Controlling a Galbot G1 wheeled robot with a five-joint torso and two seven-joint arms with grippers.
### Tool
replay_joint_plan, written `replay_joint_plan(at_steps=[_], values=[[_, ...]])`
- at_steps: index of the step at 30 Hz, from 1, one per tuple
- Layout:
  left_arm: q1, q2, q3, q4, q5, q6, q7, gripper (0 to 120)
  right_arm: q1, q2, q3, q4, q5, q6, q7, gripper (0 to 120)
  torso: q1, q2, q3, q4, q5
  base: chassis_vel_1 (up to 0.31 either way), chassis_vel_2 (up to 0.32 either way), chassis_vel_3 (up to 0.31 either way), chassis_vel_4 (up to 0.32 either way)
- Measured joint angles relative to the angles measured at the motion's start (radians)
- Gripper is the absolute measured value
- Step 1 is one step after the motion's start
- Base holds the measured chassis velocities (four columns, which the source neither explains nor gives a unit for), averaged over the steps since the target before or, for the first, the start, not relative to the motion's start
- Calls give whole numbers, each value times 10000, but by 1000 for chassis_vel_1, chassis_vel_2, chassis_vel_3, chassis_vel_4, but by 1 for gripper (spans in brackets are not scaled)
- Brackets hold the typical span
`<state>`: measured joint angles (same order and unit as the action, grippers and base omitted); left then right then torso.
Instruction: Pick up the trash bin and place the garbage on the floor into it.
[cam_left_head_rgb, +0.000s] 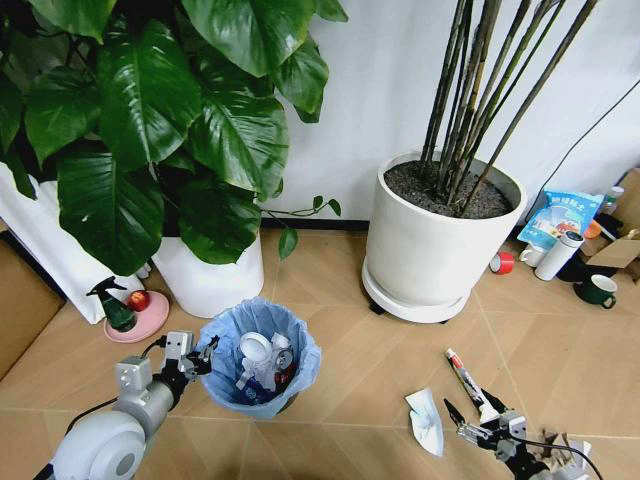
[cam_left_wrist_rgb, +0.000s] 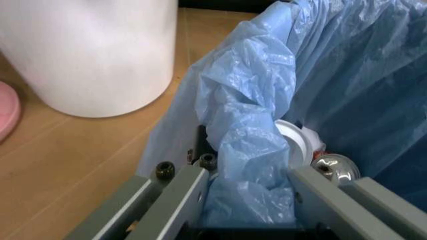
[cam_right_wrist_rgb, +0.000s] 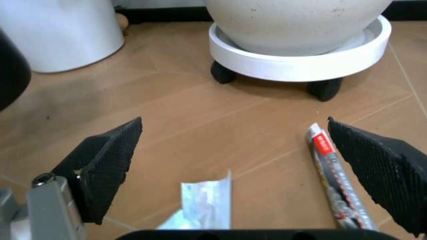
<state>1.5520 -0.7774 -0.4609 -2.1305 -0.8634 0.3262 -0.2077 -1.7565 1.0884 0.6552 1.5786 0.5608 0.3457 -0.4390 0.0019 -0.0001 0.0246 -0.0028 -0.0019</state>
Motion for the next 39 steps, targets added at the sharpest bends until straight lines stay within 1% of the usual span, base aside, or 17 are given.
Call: replay_joint_plan(at_steps=[6, 9, 11, 15, 17, 18, 20, 21, 24, 26, 30, 37, 39], values=[[-53, 10, 76, -69, -26, 11, -8, 1, 64, -33, 105, -444, -345, 360, -628, 100, 0, 0, 0, 0, 2, -34, -38, 38, 30], [-57, 25, 79, -68, -28, 11, -10, 1, 15, -70, 87, -498, -347, 381, -687, 100, 0, 0, 0, 0, 1, 0, 0, 0, 0], [-67, 45, 91, -51, -41, 12, -11, 1, -41, -118, -32, -718, -267, 531, -963, 100, 0, 0, 0, 0, -5, 0, 0, 0, 0], [-108, 41, 107, -6, -64, 12, -18, 1, 58, -31, -234, -1142, -45, 573, -1377, 100, 0, 0, 0, -2, 2, 0, 0, 0, 0], [-113, 38, 134, 7, -72, 14, -21, 1, 521, 121, -376, -1732, -237, 446, -1698, 100, 0, 0, 0, -1, 1, 0, 0, 0, 0], [-113, 38, 134, 7, -72, 14, -21, 1, 521, 121, -376, -1732, -237, 446, -1698, 100, 0, 0, 0, -1, 1, 0, 0, 0, 0], [-116, 61, 151, -2, -73, 18, -47, 1, 1422, 126, -695, -2513, -483, 380, -1735, 100, 0, 0, 0, 3, 1, 0, 0, 0, 0], [-116, 61, 151, -2, -73, 18, -47, 1, 1422, 126, -695, -2513, -483, 380, -1735, 100, 0, 0, 0, 3, 1, 0, 0, 0, 0], [-150, 140, 228, -112, -98, 60, -100, 1, 2562, 79, -1311, -3695, -711, 394, -1743, 100, 1, 0, 1, 5, 1, 0, 0, 0, 0], [-152, 154, 230, -118, -114, 67, -110, 1, 2702, 79, -1409, -3868, -747, 403, -1744, 100, 1, 0, 1, 3, 1, 0, 0, 0, 0], [-123, 314, 130, -77, -201, 87, -143, 1, 3671, 87, -2094, -5190, -985, 454, -1750, 100, 1, 0, 1, -1, 1, 0, 0, 0, 0], [-108, 306, 76, -70, -232, 86, -157, 1, 4199, 197, -2399, -5666, -1423, 549, -1942, 100, 1, 0, 1, 1, 0, 0, 0, 0, 0], [-108, 283, 85, -49, -232, 86, -163, 1, 4383, 285, -2581, -5798, -1578, 553, -2048, 94, 1, 0, 1, 1, 0, 0, 0, 0, 0]])
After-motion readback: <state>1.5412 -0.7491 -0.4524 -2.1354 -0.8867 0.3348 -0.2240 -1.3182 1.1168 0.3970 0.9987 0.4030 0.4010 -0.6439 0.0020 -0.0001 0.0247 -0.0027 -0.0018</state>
